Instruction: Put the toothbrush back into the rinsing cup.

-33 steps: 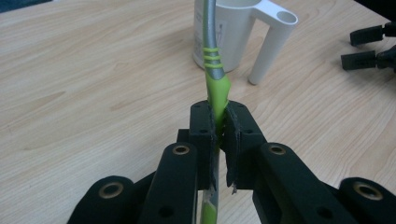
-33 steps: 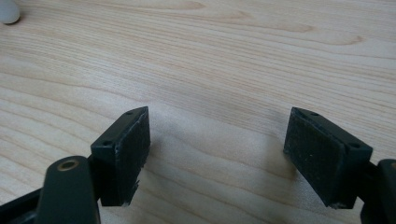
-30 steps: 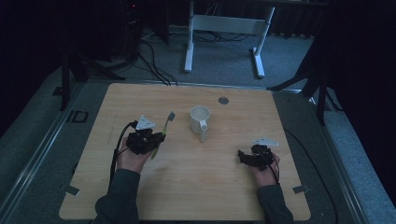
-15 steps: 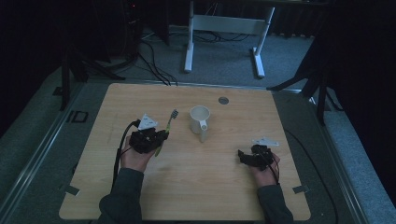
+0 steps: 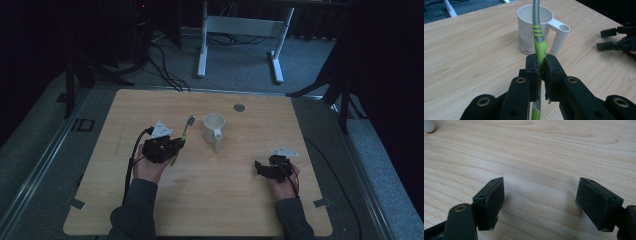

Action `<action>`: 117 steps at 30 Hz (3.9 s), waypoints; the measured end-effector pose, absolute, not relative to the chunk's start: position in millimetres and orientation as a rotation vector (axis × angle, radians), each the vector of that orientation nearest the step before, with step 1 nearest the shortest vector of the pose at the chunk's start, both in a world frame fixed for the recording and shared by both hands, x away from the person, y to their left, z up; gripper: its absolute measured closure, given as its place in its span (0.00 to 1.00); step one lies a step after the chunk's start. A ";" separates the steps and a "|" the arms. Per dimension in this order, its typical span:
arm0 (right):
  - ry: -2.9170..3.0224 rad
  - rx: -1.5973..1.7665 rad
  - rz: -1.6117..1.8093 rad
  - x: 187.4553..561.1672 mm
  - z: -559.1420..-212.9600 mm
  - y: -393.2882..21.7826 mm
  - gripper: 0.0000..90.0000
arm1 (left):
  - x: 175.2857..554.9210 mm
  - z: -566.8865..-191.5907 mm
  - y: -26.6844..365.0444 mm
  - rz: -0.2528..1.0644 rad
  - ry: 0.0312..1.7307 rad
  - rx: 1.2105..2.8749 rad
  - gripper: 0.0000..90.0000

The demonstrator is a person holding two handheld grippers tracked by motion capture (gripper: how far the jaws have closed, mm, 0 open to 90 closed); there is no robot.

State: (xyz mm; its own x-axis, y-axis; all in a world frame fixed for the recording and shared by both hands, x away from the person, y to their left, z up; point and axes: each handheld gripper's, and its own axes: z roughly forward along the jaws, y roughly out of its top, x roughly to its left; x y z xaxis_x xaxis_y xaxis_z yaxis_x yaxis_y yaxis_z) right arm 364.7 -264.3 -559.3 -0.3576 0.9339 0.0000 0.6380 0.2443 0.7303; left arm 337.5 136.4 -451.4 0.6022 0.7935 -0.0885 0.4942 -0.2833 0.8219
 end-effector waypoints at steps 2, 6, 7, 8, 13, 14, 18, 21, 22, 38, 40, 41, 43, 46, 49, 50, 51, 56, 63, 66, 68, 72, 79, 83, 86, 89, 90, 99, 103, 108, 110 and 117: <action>2.084 1.433 0.904 364.8 -559.3 -264.4 0.25 | 337.8 -450.8 135.5 0.426 1.022 1.945 0.92; 2.087 1.430 0.903 364.8 -559.3 -264.5 0.25 | 338.4 -450.2 134.5 0.422 1.018 1.935 0.92; 2.087 1.430 0.903 364.8 -559.3 -264.4 0.25 | 338.6 -450.2 134.4 0.421 1.019 1.930 0.92; 2.086 1.431 0.904 364.8 -559.3 -264.4 0.25 | 338.6 -450.2 134.3 0.422 1.020 1.927 0.92; 2.087 1.429 0.903 364.8 -559.4 -264.5 0.25 | 339.3 -449.8 134.1 0.420 1.021 1.906 0.92; 2.087 1.430 0.903 364.8 -559.4 -264.4 0.25 | 339.6 -449.5 133.8 0.417 1.025 1.892 0.92; 2.087 1.428 0.903 364.9 -559.4 -264.5 0.25 | 341.2 -449.5 133.0 0.402 1.029 1.879 0.92; 2.087 1.429 0.904 364.8 -559.4 -264.4 0.25 | 342.0 -449.8 132.2 0.397 1.030 1.877 0.92; 2.087 1.429 0.904 364.8 -559.4 -264.4 0.25 | 342.2 -450.0 131.8 0.396 1.029 1.874 0.92; 2.087 1.429 0.904 364.9 -559.4 -264.4 0.25 | 344.6 -451.6 129.2 0.376 1.011 1.828 0.92; 2.087 1.428 0.904 364.9 -559.4 -264.5 0.25 | 344.9 -452.3 128.6 0.376 1.009 1.820 0.92; 2.087 1.428 0.904 364.9 -559.4 -264.5 0.25 | 344.9 -452.3 128.6 0.376 1.009 1.820 0.92; 2.087 1.428 0.904 364.9 -559.4 -264.5 0.25 | 345.6 -453.0 128.1 0.378 1.007 1.811 0.92; 2.087 1.428 0.904 364.9 -559.4 -264.5 0.25 | 346.1 -453.2 128.0 0.382 1.008 1.804 0.92; 2.087 1.428 0.904 364.9 -559.4 -264.4 0.25 | 346.7 -453.7 127.7 0.377 1.009 1.793 0.92; 2.087 1.428 0.904 364.9 -559.4 -264.4 0.25 | 346.7 -453.7 127.7 0.377 1.009 1.793 0.92; 2.087 1.428 0.904 364.9 -559.4 -264.4 0.25 | 347.1 -454.6 127.1 0.375 1.004 1.784 0.92; 2.087 1.429 0.904 364.9 -559.4 -264.4 0.25 | 347.6 -456.2 126.0 0.373 0.995 1.770 0.92; 2.087 1.428 0.904 364.9 -559.4 -264.4 0.25 | 347.7 -456.4 125.1 0.398 0.983 1.757 0.92; 2.087 1.429 0.904 364.9 -559.4 -264.4 0.25 | 347.8 -456.2 124.5 0.407 0.980 1.744 0.92; 2.086 1.429 0.904 364.9 -559.4 -264.4 0.25 | 347.8 -455.9 124.1 0.415 0.978 1.741 0.92; 2.086 1.427 0.904 365.0 -559.4 -264.5 0.25 | 348.9 -454.8 123.3 0.418 0.974 1.733 0.92; 2.086 1.429 0.905 364.9 -559.4 -264.4 0.25 | 350.5 -453.6 120.9 0.433 0.967 1.737 0.92; 2.087 1.429 0.903 364.9 -559.3 -264.4 0.25 | 351.5 -451.1 120.3 0.435 0.962 1.734 0.92; 2.086 1.428 0.904 364.9 -559.4 -264.4 0.25 | 352.0 -450.0 119.4 0.438 0.961 1.735 0.92; 2.086 1.431 0.905 364.8 -559.4 -264.3 0.25 | 352.5 -449.7 118.3 0.438 0.958 1.735 0.92; 2.086 1.430 0.905 364.9 -559.4 -264.3 0.25 | 352.7 -449.7 117.9 0.438 0.956 1.737 0.92; 2.086 1.429 0.905 364.9 -559.4 -264.4 0.25 | 354.3 -448.5 112.1 0.434 0.935 1.738 0.92; 2.087 1.429 0.904 364.9 -559.3 -264.4 0.25 | 354.8 -447.1 110.2 0.434 0.926 1.730 0.92; 2.087 1.427 0.904 365.0 -559.4 -264.5 0.25 | 356.3 -445.6 108.7 0.427 0.922 1.733 0.92; 2.087 1.426 0.904 365.0 -559.4 -264.5 0.25 | 356.8 -444.8 107.6 0.427 0.917 1.734 0.92; 2.087 1.428 0.904 364.9 -559.3 -264.5 0.25 | 358.9 -442.6 104.4 0.424 0.910 1.730 0.92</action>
State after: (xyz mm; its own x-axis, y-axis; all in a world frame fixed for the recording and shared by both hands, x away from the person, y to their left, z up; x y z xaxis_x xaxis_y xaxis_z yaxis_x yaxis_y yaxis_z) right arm 364.9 -264.5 -559.3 -0.3613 0.9324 -0.0024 0.6362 0.2484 0.7305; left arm 358.9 104.4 -442.6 0.6432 0.7501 -0.1539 0.3648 -0.1235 0.9229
